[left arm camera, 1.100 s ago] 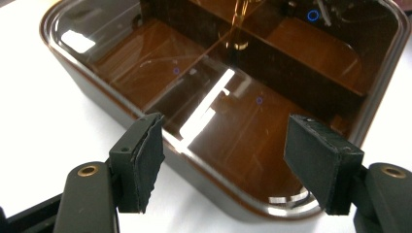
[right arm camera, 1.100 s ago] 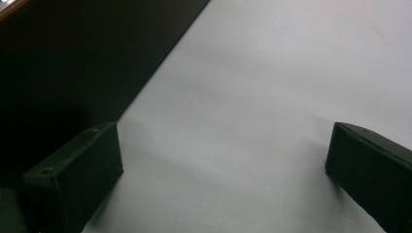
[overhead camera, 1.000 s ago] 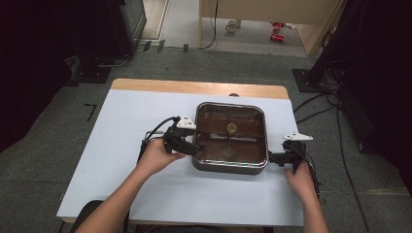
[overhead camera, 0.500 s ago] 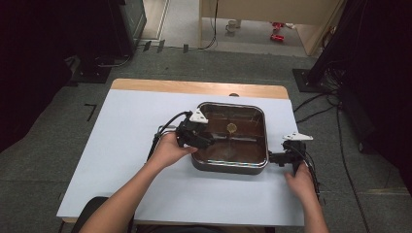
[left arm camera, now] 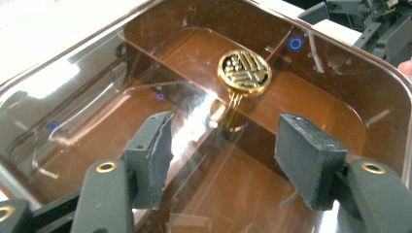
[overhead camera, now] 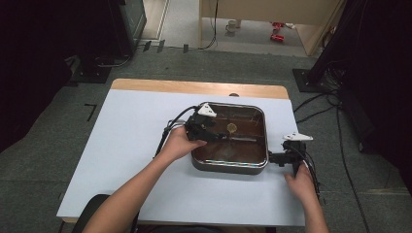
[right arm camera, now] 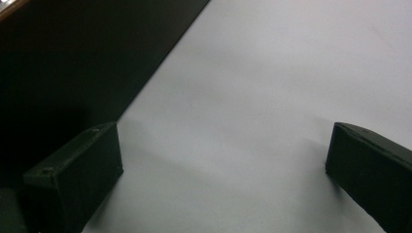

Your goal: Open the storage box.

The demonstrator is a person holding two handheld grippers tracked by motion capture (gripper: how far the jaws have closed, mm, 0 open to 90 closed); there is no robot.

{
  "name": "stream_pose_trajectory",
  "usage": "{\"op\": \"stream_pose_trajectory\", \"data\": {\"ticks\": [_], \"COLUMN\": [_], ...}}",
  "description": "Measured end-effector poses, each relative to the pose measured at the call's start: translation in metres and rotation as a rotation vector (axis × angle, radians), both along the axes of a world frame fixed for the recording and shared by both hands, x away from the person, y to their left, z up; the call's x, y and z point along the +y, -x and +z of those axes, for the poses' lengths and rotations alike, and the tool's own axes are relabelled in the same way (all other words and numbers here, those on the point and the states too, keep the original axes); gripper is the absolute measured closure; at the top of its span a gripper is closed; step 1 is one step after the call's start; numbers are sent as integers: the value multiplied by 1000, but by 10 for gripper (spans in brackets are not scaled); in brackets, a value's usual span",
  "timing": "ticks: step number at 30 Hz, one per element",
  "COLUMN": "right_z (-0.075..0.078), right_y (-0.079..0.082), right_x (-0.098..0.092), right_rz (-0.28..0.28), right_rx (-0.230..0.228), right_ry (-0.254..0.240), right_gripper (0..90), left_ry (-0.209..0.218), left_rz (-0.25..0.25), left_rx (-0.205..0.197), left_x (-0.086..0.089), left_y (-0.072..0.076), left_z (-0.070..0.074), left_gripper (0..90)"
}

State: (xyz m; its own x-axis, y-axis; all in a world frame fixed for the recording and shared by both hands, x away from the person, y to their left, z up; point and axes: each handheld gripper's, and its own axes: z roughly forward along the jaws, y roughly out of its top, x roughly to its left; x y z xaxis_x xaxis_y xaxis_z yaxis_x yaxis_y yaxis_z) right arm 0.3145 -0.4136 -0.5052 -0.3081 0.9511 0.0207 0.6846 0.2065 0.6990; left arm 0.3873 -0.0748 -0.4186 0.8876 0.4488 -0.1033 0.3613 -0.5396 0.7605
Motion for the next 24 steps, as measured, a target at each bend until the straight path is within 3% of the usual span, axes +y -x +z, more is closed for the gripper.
{"op": "stream_pose_trajectory", "data": {"ticks": [4, 16, 19, 22, 24], "right_z": [0, 0, 0, 0, 0], "right_y": [0, 0, 0, 0, 0], "right_x": [0, 0, 0, 0, 0], "right_rz": [-1, -3, -2, -2, -3], "right_rx": [1, 1, 1, 1, 1], "right_ry": [-1, -3, -2, -2, -2], "right_gripper": [0, 0, 0, 0, 0], "left_ry": [-5, -2, 7, 13, 1], "left_rz": [-11, -43, -46, -55, -50], "left_rx": [-26, -24, -32, -9, -27], "left_x": [-12, -35, -36, -36, -37], "left_y": [-3, -10, -11, -10, -8], "left_z": [-2, -13, -15, -14, -13], "left_gripper": [419, 456, 486, 543, 582]}}
